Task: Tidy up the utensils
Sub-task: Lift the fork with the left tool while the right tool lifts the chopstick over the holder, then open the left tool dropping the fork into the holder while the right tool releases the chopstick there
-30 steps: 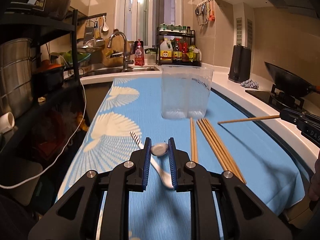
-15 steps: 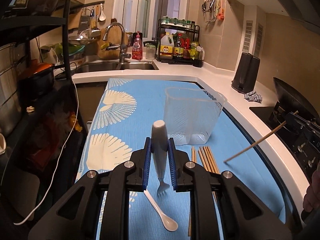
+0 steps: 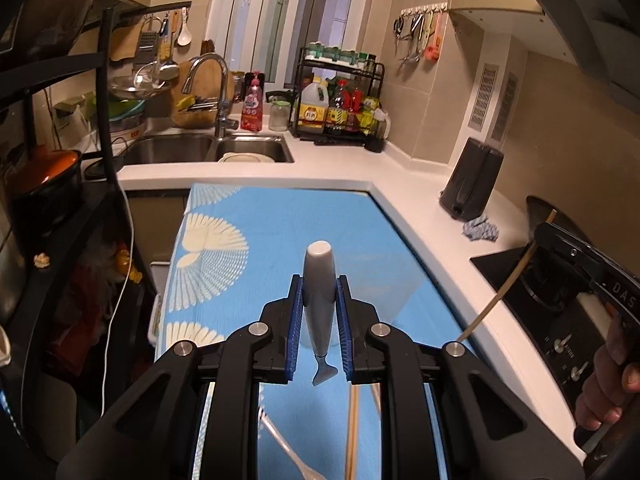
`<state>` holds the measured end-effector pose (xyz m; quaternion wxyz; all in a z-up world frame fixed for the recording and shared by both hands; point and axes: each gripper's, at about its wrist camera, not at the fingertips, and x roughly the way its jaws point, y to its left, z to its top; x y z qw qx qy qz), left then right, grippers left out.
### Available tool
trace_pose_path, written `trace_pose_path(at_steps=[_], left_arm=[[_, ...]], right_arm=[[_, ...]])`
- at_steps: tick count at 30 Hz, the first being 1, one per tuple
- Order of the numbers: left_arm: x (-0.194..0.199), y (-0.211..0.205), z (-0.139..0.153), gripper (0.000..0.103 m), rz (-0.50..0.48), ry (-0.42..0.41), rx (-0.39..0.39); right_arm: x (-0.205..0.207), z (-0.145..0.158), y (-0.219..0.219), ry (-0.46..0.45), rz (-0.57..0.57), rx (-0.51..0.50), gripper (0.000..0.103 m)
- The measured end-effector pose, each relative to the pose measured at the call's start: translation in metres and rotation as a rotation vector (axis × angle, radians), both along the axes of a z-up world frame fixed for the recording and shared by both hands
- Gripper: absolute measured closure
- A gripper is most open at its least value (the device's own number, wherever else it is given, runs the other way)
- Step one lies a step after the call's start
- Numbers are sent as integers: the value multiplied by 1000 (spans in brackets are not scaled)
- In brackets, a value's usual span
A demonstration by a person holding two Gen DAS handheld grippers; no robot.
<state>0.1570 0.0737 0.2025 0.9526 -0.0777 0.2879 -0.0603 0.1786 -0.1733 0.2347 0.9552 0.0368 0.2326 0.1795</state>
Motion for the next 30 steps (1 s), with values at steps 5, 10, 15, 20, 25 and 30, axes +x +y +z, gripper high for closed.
trace_pose_path(at_steps=[5,10,15,20,25,30], left_arm=[[25,0,36,87,-42,-46,-38],[57,-4,51,87,-52,-89,-39],[96,-10,17,87,-67,-34,-60],[122,-9,-37,87,-77,68,-104],[129,-11,-68,86,-73,110,-125],[130,-3,-78,68,-36,135,-153]], right_arm=[[26,44,1,-87,-27,65,98],[55,54,3,-140,-72,108,98],[87,14,0,-89,-115,136,98],[111,-37,0,-2,-129,133,98],[122,-80,-5,107,-130,148,94],[124,-101,-8,175,-145,131,68]])
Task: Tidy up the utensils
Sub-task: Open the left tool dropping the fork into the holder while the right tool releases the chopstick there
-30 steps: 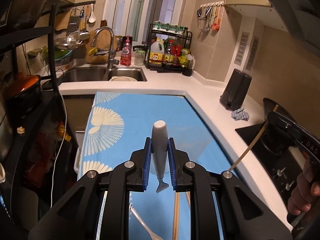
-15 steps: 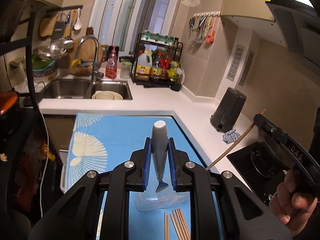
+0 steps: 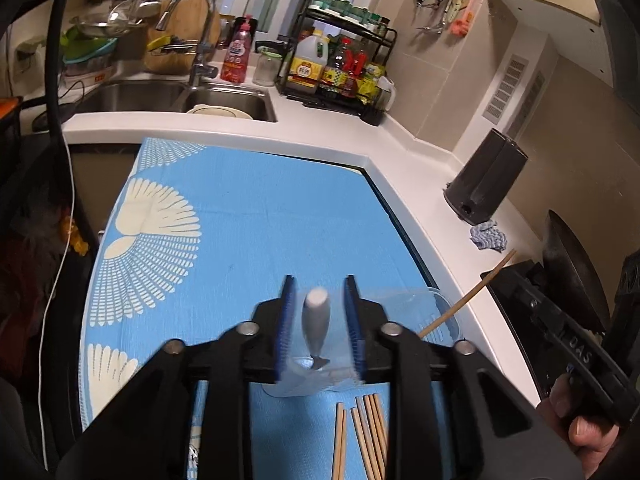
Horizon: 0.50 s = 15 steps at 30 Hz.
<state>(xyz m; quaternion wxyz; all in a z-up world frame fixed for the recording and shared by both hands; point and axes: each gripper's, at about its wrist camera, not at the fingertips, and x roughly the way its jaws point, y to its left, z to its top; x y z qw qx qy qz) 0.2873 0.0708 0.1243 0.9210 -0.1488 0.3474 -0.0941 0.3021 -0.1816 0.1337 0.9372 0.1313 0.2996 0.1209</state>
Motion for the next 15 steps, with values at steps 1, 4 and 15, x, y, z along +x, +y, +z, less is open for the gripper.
trace_pose_path(at_steps=[1,4,15], left_arm=[[-2,2,2,62,8,-8,-9],[-11,4,11,54,27,-47,3],[-71,-4,38,49,64,-197,95]], right_arm=[[-2,-2,-2,4,-11,-10,57],[-7,-4,-6,10,-28,-37,57],[-62,7,-22,-84,-54,-93,57]])
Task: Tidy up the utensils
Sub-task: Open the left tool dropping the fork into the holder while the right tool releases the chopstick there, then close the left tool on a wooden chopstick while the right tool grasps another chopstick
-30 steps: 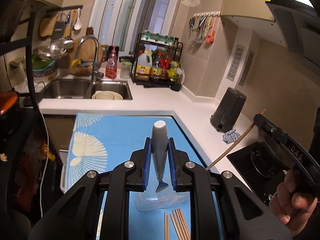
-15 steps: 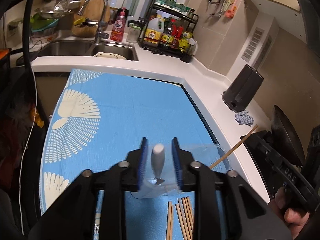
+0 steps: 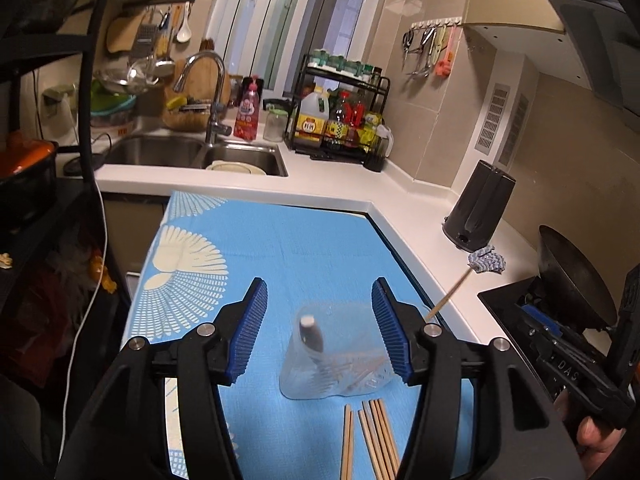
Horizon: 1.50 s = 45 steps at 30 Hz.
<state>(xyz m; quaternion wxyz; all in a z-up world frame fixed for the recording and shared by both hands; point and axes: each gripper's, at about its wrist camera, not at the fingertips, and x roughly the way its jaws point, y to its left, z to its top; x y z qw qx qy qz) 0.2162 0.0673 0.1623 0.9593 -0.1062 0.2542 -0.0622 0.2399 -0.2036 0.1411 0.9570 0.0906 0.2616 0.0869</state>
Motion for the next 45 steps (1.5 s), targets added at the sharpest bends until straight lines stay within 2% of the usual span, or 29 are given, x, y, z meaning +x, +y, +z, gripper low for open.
trace_pose_path(at_steps=[8,14,16,17,19,23,27,36,43,45], left_arm=[[-59,-8,-16,50,-16,-71,64],[-95,-9,-57,65,-15,-62,97],[-103,-7,-75,77,-8,-31,90],[-108,-6,-87,79,-9,-11,84],[-119,-6,-106,91,4,8,81],[-141,-14,-140,92,-2,62,48],[-157,-33,-167,92,-60,113,78],[-161,-56,-191,92,-155,185,97],[-165,-58,-195,92,-140,186,115],[-167,-55,-192,92,-139,175,87]], right_arm=[[-60,-12,-10,-93,-12,-13,61],[-104,-46,-10,-104,14,-40,68],[-117,-60,-10,-90,21,-43,69],[-122,-69,-9,-71,29,-47,70],[-130,-90,-7,-17,40,-50,74],[-143,-133,0,105,84,-47,84],[-152,-162,9,191,122,-18,85],[-151,-183,31,274,176,-40,86],[-154,-183,37,268,166,-108,86],[-154,-183,35,271,161,-107,86]])
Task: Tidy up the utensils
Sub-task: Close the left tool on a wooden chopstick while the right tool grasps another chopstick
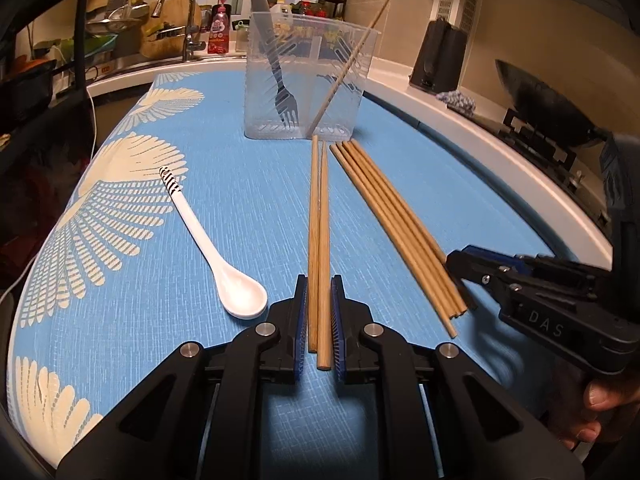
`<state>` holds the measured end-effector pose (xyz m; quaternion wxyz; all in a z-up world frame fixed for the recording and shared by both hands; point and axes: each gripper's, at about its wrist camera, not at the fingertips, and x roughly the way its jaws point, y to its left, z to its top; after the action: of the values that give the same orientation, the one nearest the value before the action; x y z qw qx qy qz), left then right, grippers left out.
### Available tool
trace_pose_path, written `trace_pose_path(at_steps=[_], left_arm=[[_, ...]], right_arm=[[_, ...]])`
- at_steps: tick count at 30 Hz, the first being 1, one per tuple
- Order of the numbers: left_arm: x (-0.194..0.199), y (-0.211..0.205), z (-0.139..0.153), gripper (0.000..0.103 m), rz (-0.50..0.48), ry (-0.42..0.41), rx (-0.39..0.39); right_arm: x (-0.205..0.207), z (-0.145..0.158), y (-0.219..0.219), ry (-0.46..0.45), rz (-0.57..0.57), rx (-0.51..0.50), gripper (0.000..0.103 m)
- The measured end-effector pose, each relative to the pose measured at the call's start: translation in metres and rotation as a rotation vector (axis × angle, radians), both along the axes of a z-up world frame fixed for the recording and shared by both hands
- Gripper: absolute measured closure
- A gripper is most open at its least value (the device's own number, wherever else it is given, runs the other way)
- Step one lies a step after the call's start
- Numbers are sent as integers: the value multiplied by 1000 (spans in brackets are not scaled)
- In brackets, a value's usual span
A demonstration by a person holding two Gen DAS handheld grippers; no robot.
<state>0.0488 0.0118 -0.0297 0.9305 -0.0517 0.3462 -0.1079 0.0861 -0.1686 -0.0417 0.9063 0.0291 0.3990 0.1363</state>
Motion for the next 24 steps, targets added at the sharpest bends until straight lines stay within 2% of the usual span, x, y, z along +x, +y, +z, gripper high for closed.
trace_pose_path(at_steps=[3,7,15,19,24], left_arm=[[0,1,2,92,11,-14,4],[4,8,-2,93,47,7,-2],[4,-12,-6,94,0,2,105],[5,-13,-6,94,7,-6,119],[6,-13,-6,97,13,-10,126]], right_arm=[[0,0,-3,1,0,-3,87],[-2,1,1,-9,2,-39,89],[-4,-1,8,-18,29,-95,89],[-3,-1,7,-13,29,-91,96],[-1,0,1,0,7,-74,97]])
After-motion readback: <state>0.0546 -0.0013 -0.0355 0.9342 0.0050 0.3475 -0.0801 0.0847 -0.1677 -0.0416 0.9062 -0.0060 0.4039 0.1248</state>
